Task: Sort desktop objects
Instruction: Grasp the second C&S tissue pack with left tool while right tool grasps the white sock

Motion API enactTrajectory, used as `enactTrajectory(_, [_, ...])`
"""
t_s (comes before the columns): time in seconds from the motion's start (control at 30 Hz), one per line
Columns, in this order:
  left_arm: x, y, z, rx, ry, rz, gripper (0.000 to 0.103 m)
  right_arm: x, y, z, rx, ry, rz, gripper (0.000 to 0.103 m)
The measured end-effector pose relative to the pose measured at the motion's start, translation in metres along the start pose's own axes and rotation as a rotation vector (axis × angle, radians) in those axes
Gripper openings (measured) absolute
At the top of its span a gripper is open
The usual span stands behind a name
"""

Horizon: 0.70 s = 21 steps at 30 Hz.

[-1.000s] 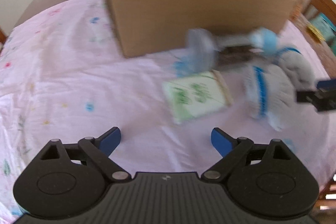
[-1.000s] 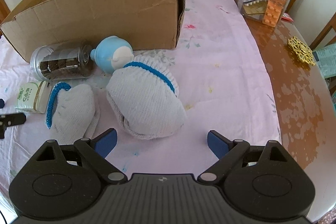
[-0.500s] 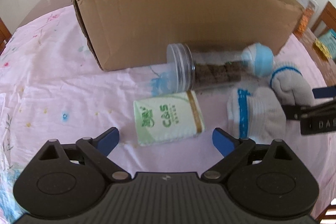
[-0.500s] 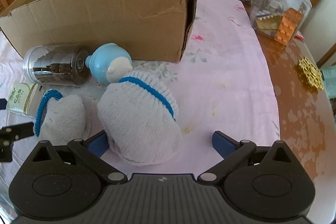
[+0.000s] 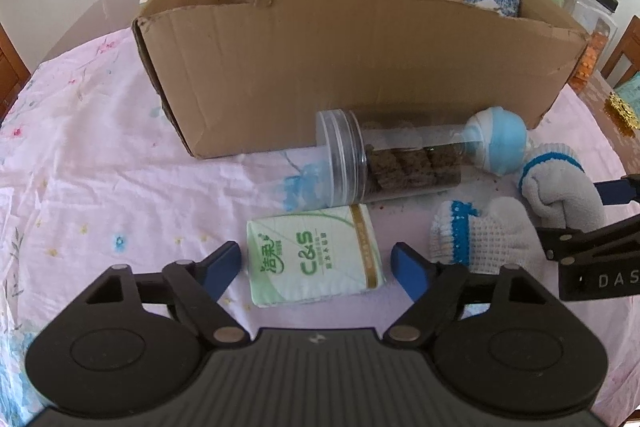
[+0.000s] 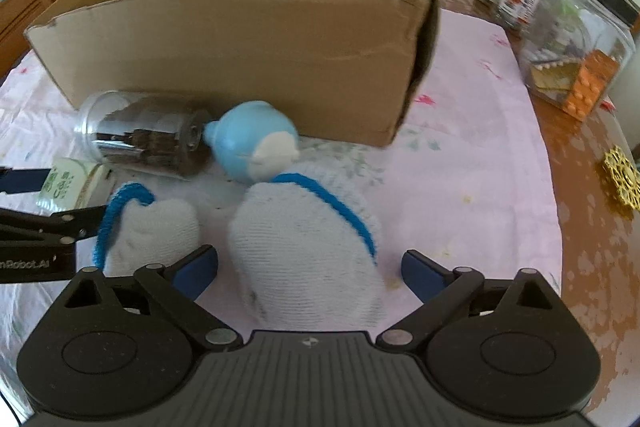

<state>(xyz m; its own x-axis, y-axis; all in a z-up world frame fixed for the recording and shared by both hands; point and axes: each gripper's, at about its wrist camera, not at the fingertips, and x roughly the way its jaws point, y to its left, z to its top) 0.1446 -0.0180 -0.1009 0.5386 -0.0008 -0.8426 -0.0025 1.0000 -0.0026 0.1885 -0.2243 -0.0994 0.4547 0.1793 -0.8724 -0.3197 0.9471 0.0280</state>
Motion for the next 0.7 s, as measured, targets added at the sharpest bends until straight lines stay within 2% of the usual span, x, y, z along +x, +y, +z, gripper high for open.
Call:
enactTrajectory(0.17, [-0.007, -0.002, 0.000, 0.009, -0.006, -0.009, 0.068, -0.006, 0.001, 0.000, 0.011, -0.008, -0.001, 0.085])
enactTrajectory(0.23, [-0.007, 0.001, 0.001, 0.011, -0.005, -0.022, 0.068, -0.008, 0.000, 0.000, 0.021, -0.009, -0.003, 0.078])
enactTrajectory(0.43, [-0.011, 0.009, 0.001, 0.035, -0.009, -0.047, 0.066, -0.016, 0.002, -0.002, 0.032, -0.016, -0.014, 0.069])
enactTrajectory(0.7, [-0.027, 0.018, 0.002, 0.099, -0.014, -0.092, 0.066, -0.030, -0.003, -0.004, 0.051, -0.039, -0.026, 0.065])
